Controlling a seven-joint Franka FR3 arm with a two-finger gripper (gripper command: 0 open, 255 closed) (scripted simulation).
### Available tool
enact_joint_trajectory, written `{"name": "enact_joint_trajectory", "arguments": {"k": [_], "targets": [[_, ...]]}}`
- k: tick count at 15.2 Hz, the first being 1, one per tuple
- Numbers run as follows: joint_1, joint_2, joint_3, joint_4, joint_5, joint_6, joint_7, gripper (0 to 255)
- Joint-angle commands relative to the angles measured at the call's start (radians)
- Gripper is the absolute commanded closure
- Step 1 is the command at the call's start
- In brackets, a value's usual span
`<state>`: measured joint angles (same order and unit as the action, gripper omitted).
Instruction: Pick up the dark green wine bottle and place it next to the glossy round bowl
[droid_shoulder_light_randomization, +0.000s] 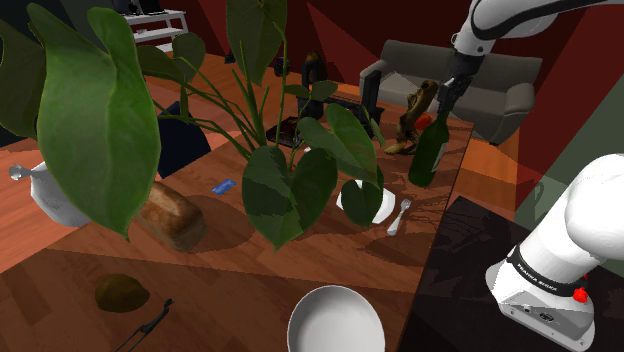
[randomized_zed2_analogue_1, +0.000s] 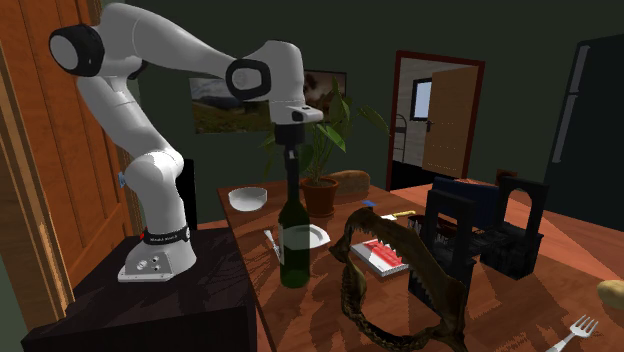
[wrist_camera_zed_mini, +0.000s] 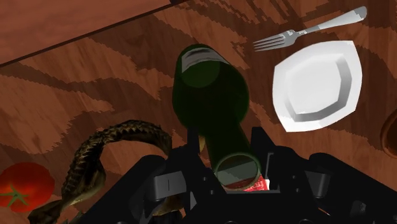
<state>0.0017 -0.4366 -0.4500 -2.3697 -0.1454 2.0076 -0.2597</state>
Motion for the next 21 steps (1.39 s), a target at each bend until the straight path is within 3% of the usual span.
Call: {"name": "enact_joint_trajectory", "arguments": {"k": [1, 21], "targets": [[0.001, -0.004, 0.005, 0.025, 0.002, -0.029, 0.002, 255], [0.013, -0.015, 0.039, 0.284, 0.02, -0.298, 0.008, 255]]}}
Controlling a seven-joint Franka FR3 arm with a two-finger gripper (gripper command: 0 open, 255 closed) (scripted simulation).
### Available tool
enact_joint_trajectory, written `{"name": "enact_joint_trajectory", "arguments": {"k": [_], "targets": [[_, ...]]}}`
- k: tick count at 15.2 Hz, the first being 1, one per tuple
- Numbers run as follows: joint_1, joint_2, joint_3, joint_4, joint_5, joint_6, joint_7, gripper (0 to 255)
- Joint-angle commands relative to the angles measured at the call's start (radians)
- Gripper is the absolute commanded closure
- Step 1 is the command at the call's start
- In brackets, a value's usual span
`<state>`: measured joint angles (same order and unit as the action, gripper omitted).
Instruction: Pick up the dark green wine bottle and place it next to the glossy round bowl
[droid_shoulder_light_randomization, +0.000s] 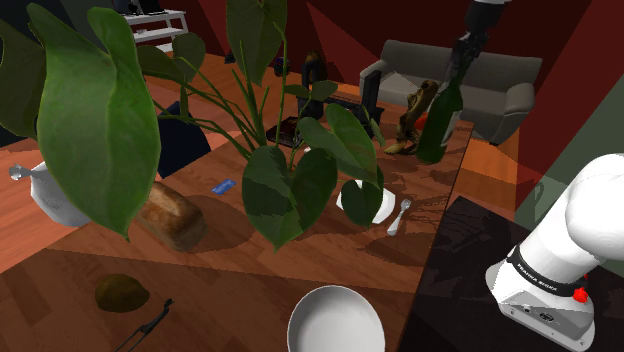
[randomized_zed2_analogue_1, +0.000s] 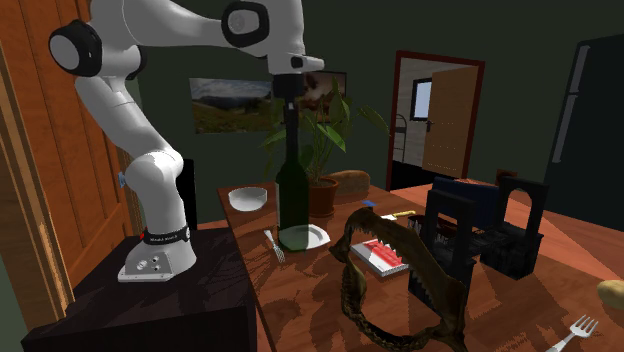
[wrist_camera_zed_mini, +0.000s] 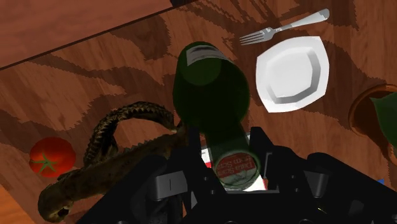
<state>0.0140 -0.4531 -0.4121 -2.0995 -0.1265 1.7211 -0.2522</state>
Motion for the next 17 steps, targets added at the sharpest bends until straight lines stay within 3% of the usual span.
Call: {"name": "enact_joint_trajectory", "arguments": {"k": [1, 17], "targets": [[0.002, 0.004, 0.002, 0.029, 0.003, -0.025, 0.0, 255], [0.018, 0.066, 0.009, 0.3, 0.028, -0.237, -0.011, 255]]}}
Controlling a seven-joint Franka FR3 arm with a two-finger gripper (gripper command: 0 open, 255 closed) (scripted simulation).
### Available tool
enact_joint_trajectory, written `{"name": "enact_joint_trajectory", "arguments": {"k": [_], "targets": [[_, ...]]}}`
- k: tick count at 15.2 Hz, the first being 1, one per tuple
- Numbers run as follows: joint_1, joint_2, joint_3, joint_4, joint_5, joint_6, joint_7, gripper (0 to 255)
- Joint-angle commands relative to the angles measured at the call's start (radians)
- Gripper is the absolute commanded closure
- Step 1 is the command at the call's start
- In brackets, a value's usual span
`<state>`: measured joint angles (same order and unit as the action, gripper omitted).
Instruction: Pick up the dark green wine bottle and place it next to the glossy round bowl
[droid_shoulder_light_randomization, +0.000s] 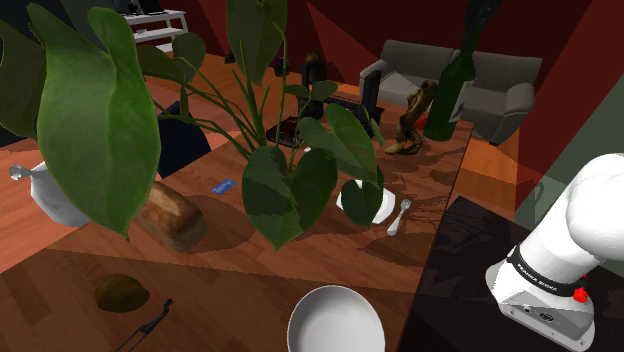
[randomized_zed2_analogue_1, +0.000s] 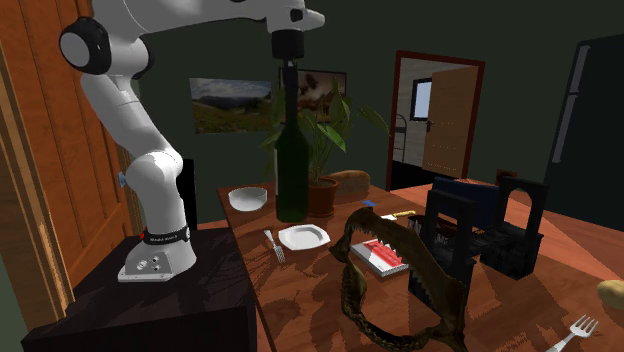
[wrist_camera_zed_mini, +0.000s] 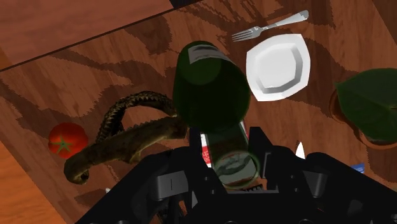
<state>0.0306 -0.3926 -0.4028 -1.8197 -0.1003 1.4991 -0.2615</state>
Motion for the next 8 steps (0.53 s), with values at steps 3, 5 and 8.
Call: {"name": "enact_joint_trajectory", "arguments": {"k": [3, 5, 8], "targets": [[0.004, 0.024, -0.002, 0.079, 0.008, -0.056, -0.006, 255], [0.006, 0.038, -0.004, 0.12, 0.012, -0.083, -0.009, 255], [0.009, 0.061, -0.007, 0.184, 0.019, -0.126, -0.014, 255]]}}
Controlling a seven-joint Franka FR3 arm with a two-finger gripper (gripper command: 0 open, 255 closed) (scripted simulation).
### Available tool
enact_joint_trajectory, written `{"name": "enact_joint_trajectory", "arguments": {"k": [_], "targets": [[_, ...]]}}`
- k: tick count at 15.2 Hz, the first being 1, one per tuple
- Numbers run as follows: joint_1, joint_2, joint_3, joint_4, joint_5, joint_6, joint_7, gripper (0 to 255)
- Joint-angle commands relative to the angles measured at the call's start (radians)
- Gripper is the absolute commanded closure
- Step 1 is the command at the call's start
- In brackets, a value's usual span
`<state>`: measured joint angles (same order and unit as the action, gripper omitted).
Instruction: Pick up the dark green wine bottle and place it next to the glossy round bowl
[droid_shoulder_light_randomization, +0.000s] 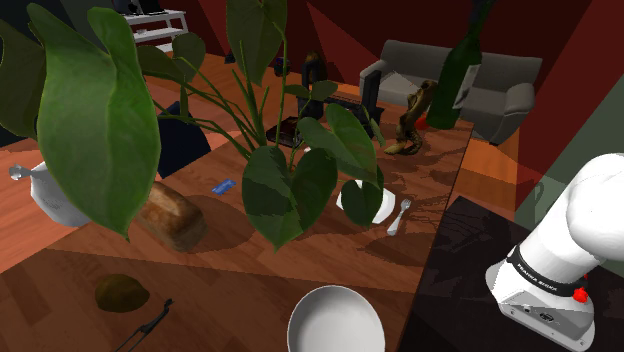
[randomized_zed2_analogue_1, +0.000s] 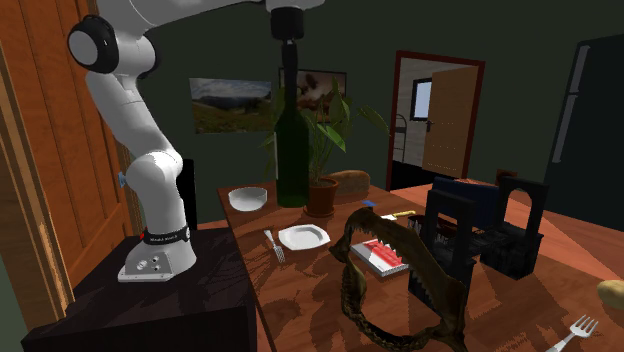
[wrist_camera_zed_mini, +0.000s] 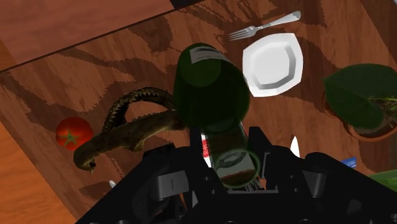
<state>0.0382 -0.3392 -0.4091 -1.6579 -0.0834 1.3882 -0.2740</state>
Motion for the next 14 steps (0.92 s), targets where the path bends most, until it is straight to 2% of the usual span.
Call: {"name": "enact_joint_trajectory", "arguments": {"k": [1, 14], "targets": [[0.002, 0.016, -0.002, 0.045, 0.005, -0.029, -0.003, 255], [0.005, 0.166, -0.043, 0.391, 0.059, -0.238, -0.045, 255]]}}
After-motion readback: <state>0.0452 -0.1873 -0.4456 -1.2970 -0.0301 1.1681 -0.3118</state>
